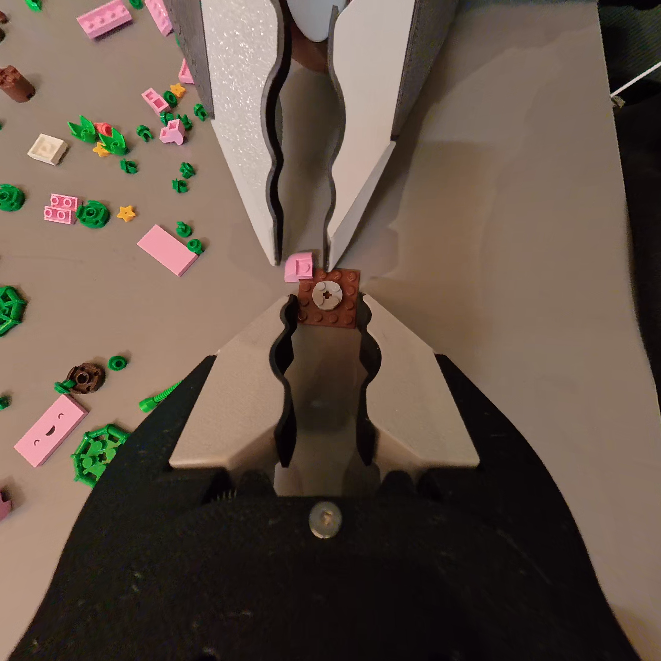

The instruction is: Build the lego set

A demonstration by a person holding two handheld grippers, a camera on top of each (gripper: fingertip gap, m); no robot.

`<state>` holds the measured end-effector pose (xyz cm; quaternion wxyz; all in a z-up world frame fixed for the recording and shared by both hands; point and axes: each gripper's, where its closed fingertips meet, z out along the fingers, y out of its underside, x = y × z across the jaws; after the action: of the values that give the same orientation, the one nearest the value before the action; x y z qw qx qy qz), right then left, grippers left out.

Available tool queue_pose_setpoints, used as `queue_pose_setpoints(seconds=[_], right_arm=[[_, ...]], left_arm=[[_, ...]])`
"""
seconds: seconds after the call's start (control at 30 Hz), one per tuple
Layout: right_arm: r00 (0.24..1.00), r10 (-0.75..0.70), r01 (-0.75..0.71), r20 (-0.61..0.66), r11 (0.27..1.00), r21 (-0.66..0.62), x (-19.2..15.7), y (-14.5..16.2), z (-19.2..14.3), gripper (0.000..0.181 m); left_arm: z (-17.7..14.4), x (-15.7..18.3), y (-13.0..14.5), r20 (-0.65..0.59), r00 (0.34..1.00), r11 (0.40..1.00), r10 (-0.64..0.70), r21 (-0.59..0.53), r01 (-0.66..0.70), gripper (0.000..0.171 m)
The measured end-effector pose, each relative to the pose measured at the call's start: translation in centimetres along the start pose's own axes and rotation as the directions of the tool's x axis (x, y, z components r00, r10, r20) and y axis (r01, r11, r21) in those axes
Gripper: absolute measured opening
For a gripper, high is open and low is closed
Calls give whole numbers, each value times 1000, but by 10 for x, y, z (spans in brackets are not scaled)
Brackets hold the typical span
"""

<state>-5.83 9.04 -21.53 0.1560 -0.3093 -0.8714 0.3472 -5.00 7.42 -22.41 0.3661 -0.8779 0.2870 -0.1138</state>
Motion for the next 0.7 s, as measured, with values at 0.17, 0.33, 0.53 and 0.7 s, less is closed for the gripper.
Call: queue_pose_setpoints(seconds=[0.17,0.33,0.53,0.7], right_arm=[[1000,5,-5,-2,1000,1,1,1,-3,25],[999,16,-17,33,1000,13,-2,0,-4,24],[999,7,-7,44,1000,-12,-6,4,-4,23],[999,1,1,48,999,-32,-7,7,-5,19]], left_arm=[[0,0,0,0,1000,1000,0,0,0,32],[0,0,0,0,1000,1000,0,0,0,32],[0,0,0,0,1000,1000,0,0,0,32],[0,0,0,0,1000,1000,0,0,0,32]])
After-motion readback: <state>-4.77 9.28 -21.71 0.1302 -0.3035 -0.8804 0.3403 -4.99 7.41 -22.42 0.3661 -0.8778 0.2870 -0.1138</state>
